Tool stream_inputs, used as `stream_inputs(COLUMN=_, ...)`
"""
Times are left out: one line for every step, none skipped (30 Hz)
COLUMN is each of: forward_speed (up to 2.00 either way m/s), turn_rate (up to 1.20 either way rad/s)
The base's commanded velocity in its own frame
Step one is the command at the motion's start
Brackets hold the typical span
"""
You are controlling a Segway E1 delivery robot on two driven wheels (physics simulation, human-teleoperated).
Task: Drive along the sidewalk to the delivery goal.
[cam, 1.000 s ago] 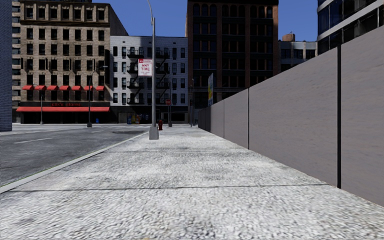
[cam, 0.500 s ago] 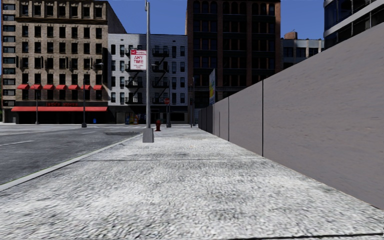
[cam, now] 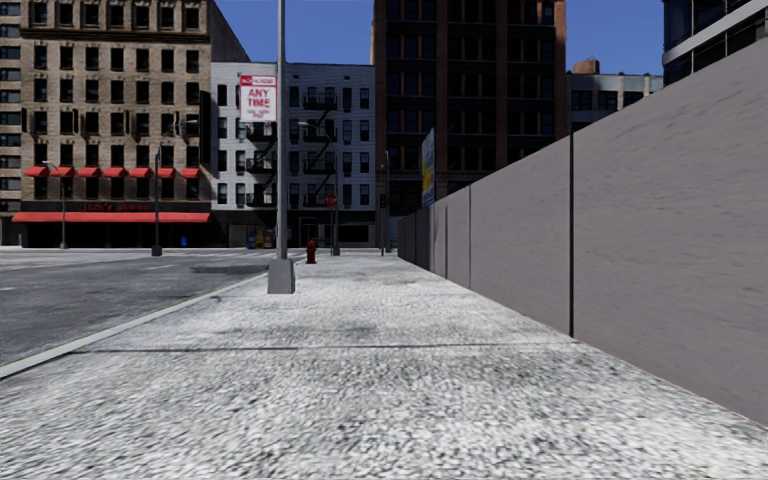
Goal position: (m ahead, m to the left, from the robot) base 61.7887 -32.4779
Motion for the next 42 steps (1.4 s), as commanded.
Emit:
stream_inputs(forward_speed=2.00, turn_rate=0.00)
stream_inputs(forward_speed=2.00, turn_rate=0.00)
stream_inputs(forward_speed=2.00, turn_rate=0.00)
stream_inputs(forward_speed=2.00, turn_rate=0.00)
stream_inputs(forward_speed=2.00, turn_rate=0.00)
stream_inputs(forward_speed=2.00, turn_rate=0.00)
stream_inputs(forward_speed=2.00, turn_rate=0.00)
stream_inputs(forward_speed=2.00, turn_rate=0.00)
stream_inputs(forward_speed=2.00, turn_rate=0.00)
stream_inputs(forward_speed=2.00, turn_rate=0.00)
stream_inputs(forward_speed=2.00, turn_rate=0.00)
stream_inputs(forward_speed=2.00, turn_rate=0.00)
stream_inputs(forward_speed=2.00, turn_rate=0.00)
stream_inputs(forward_speed=2.00, turn_rate=0.00)
stream_inputs(forward_speed=2.00, turn_rate=0.00)
stream_inputs(forward_speed=2.00, turn_rate=0.00)
stream_inputs(forward_speed=2.00, turn_rate=0.00)
stream_inputs(forward_speed=2.00, turn_rate=0.00)
stream_inputs(forward_speed=2.00, turn_rate=0.00)
stream_inputs(forward_speed=2.00, turn_rate=0.00)
stream_inputs(forward_speed=2.00, turn_rate=0.00)
stream_inputs(forward_speed=2.00, turn_rate=0.00)
stream_inputs(forward_speed=2.00, turn_rate=0.00)
stream_inputs(forward_speed=2.00, turn_rate=0.00)
stream_inputs(forward_speed=2.00, turn_rate=0.00)
stream_inputs(forward_speed=2.00, turn_rate=0.00)
stream_inputs(forward_speed=2.00, turn_rate=0.00)
stream_inputs(forward_speed=2.00, turn_rate=0.00)
stream_inputs(forward_speed=2.00, turn_rate=0.00)
stream_inputs(forward_speed=2.00, turn_rate=0.00)
stream_inputs(forward_speed=2.00, turn_rate=0.00)
stream_inputs(forward_speed=2.00, turn_rate=0.00)
stream_inputs(forward_speed=2.00, turn_rate=0.00)
stream_inputs(forward_speed=2.00, turn_rate=0.00)
stream_inputs(forward_speed=2.00, turn_rate=0.00)
stream_inputs(forward_speed=2.00, turn_rate=0.00)
stream_inputs(forward_speed=2.00, turn_rate=0.00)
stream_inputs(forward_speed=2.00, turn_rate=0.00)
stream_inputs(forward_speed=2.00, turn_rate=0.00)
stream_inputs(forward_speed=2.00, turn_rate=0.00)
stream_inputs(forward_speed=2.00, turn_rate=0.00)
stream_inputs(forward_speed=2.00, turn_rate=0.00)
